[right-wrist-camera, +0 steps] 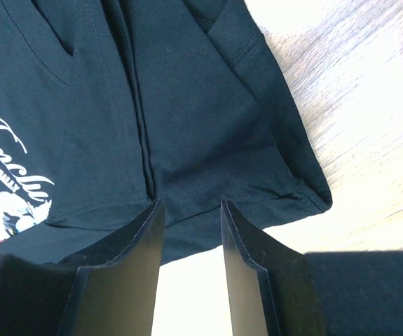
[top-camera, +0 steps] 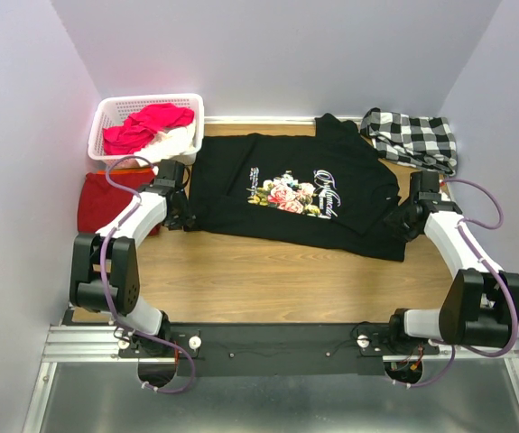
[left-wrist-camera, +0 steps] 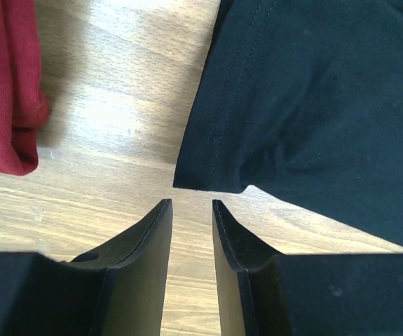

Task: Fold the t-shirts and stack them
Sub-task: Fold the flattened tshirt in 1/3 of the way

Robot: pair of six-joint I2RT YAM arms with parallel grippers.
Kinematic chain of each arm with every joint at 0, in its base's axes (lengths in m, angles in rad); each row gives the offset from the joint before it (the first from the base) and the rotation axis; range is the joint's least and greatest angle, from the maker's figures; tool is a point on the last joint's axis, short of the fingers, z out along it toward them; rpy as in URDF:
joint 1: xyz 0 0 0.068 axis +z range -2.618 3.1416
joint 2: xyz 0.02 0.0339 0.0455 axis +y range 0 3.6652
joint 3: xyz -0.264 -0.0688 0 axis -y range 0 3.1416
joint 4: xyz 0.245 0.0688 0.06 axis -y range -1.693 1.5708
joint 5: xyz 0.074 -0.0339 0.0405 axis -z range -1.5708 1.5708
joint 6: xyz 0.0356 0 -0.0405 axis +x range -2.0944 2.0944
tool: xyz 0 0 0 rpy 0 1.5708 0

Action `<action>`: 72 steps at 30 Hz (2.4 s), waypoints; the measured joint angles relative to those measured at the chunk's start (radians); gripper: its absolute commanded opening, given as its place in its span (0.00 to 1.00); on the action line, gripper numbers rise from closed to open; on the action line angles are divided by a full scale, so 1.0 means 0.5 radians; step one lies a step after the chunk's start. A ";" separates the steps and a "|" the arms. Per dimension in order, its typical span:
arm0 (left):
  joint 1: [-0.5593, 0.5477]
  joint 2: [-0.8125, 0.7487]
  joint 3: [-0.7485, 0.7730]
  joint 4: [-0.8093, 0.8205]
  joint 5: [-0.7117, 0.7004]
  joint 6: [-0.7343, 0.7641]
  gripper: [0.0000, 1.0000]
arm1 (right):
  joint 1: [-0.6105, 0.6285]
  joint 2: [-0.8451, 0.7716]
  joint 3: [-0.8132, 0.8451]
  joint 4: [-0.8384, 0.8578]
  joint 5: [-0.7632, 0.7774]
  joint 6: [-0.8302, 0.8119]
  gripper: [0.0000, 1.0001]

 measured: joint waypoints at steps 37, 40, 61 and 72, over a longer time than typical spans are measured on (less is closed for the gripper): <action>0.000 0.310 0.060 0.157 -0.064 0.105 0.00 | 0.000 0.080 0.000 -0.014 -0.063 0.051 0.43; 0.000 0.309 0.060 0.156 -0.066 0.111 0.00 | 0.000 0.095 0.001 -0.024 -0.062 0.061 0.41; 0.000 0.194 0.410 -0.137 -0.399 0.244 0.00 | 0.000 0.424 0.001 -0.127 -0.007 0.065 0.35; 0.000 0.194 0.410 -0.193 -0.455 0.284 0.50 | 0.000 0.499 0.063 -0.190 0.083 0.069 0.34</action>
